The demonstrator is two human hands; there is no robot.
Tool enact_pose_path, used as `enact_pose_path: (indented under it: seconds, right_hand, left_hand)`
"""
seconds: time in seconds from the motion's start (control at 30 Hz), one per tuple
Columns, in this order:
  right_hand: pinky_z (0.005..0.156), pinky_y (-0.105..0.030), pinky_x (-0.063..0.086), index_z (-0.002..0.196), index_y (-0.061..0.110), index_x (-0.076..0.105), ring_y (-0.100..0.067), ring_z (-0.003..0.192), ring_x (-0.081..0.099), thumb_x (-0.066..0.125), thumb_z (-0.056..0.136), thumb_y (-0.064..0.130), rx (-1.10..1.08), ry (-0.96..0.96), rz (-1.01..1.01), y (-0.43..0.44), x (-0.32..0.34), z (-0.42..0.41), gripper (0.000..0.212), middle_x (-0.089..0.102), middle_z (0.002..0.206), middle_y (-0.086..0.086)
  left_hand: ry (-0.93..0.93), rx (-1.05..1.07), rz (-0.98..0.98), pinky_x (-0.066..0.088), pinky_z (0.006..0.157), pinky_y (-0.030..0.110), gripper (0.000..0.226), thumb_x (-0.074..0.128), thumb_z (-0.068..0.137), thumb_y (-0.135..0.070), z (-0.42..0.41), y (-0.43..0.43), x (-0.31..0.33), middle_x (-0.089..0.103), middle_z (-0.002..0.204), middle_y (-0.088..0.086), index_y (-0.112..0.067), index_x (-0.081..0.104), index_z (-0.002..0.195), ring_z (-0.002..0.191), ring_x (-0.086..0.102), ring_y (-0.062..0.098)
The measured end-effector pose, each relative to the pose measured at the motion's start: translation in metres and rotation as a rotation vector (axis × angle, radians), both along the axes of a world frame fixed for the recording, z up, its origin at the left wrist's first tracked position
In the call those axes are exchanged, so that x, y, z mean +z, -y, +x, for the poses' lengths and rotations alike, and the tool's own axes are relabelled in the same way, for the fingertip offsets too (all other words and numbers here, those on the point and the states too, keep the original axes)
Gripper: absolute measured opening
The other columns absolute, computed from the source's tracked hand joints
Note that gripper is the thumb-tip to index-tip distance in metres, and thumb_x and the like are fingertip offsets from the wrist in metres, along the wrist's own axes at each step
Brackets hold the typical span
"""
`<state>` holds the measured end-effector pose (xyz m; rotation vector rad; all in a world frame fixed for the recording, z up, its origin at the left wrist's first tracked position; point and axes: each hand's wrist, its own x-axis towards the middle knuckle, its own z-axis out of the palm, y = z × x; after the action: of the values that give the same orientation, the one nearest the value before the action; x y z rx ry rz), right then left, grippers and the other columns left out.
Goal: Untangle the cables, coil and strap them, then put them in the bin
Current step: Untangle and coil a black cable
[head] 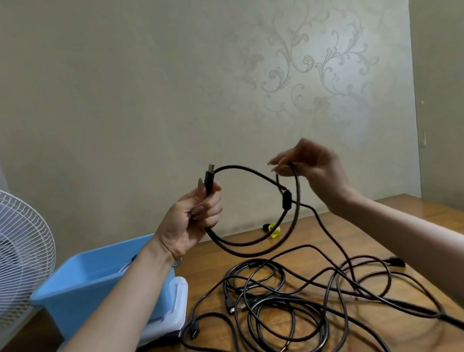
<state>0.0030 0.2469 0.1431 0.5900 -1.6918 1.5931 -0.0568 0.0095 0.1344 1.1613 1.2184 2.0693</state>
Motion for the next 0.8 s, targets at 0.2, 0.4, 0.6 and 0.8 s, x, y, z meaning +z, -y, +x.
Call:
enact_pose_path:
  seconds: [0.2,0.4,0.6,0.8]
  right_hand:
    - [0.090,-0.036,0.055,0.097,0.003,0.061,-0.029,0.092,0.068,0.055,0.081,0.011,0.386,0.212,-0.068,0.008,-0.001,0.007,0.019,0.068,0.095,-0.015]
    - [0.082,-0.030,0.056,0.118,-0.003,0.057,-0.031,0.095,0.069,0.045,0.087,-0.017,0.488,0.330,-0.151,0.014,-0.010,0.007,0.036,0.068,0.111,-0.023]
    - [0.077,-0.029,0.057,0.118,0.000,0.054,-0.025,0.086,0.071,0.035,0.088,-0.020,0.633,0.391,-0.318,0.005,-0.013,0.003,0.040,0.068,0.109,-0.023]
    - [0.085,-0.031,0.056,0.117,0.001,0.056,-0.026,0.092,0.070,0.059,0.074,-0.012,0.473,0.340,-0.119,-0.005,-0.008,-0.001,0.045,0.069,0.111,-0.018]
  left_hand:
    - [-0.016,0.030,-0.044,0.032,0.039,0.014,0.029,0.077,0.076,-0.032,-0.002,-0.015,-0.006,0.034,0.052,-0.008,-0.008,0.067,0.089,0.045,0.031,0.002]
    - [-0.218,0.544,-0.204,0.035,0.054,0.015,0.030,0.044,0.093,-0.031,0.014,-0.027,-0.003,0.044,0.064,-0.004,-0.006,0.059,0.084,0.057,0.039,0.006]
    - [-0.184,0.451,-0.300,0.048,0.096,0.026,0.033,0.032,0.101,-0.028,0.032,-0.044,-0.013,0.073,0.091,0.005,-0.009,0.048,0.080,0.097,0.067,0.016]
    - [0.030,0.164,-0.130,0.054,0.089,0.042,0.034,0.031,0.096,-0.029,0.036,-0.044,-0.016,0.064,0.083,0.014,-0.010,0.039,0.070,0.088,0.068,0.029]
